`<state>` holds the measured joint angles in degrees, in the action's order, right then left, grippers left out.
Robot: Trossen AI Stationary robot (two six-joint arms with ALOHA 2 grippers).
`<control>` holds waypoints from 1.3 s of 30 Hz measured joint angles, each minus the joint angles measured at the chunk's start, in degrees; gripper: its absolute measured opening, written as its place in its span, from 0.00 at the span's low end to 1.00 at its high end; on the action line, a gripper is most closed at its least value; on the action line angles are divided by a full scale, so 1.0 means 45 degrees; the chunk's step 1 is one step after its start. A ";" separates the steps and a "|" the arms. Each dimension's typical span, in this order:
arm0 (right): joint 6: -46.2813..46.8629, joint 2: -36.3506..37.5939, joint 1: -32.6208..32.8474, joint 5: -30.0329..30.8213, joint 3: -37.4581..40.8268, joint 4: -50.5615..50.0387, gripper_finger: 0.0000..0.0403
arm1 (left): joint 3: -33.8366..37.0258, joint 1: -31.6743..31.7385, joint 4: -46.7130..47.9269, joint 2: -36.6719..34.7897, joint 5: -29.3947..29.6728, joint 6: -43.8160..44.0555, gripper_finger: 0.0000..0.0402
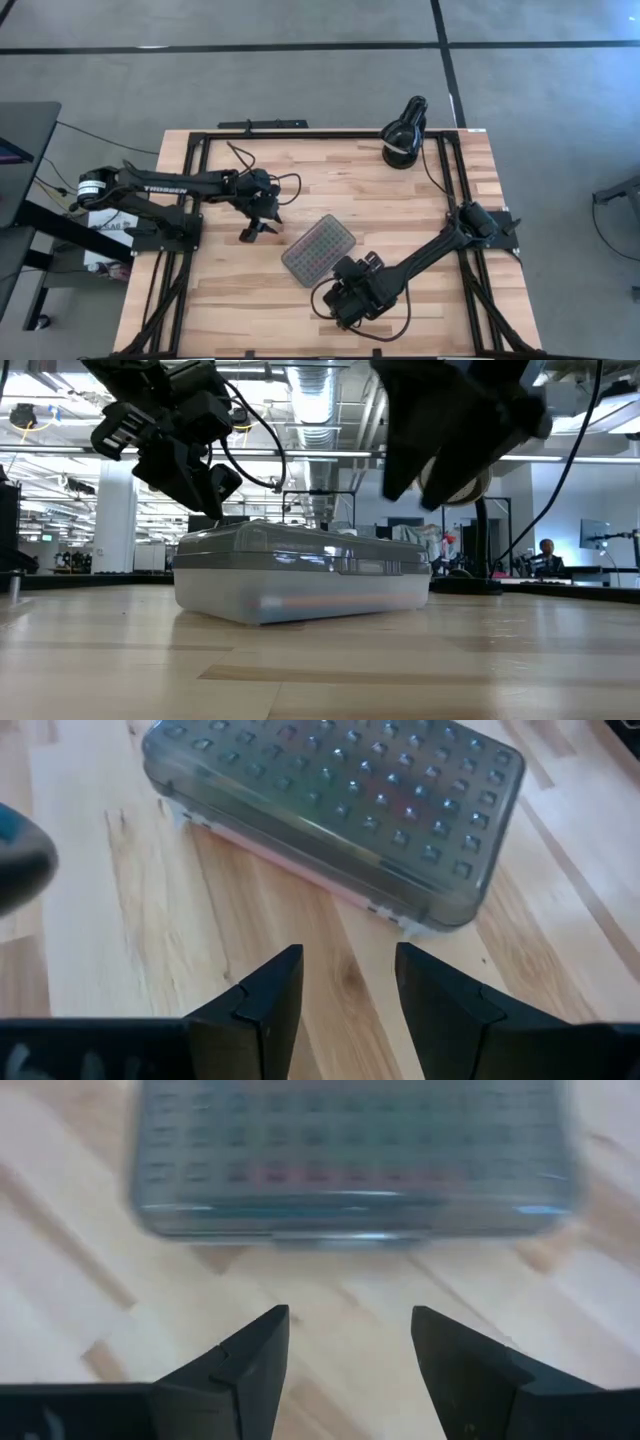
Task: Pick & place school supplies into a supply box
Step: Adjust the supply box
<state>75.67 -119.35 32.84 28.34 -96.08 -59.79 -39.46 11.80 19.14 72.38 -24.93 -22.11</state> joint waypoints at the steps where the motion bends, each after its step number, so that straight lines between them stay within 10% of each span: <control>1: -0.0444 0.0000 0.0004 0.0008 0.0207 0.0579 0.51 | 0.0084 -0.0041 -0.0167 0.0000 0.0077 0.0133 0.39; 39: -0.3267 0.0000 -0.2288 -0.1209 0.2881 0.2098 0.45 | 0.0106 -0.1963 -0.2879 0.2924 0.1389 0.3687 0.39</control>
<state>60.97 -119.35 22.55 22.90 -83.11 -50.36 -38.98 2.97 6.18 85.54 -18.68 -5.52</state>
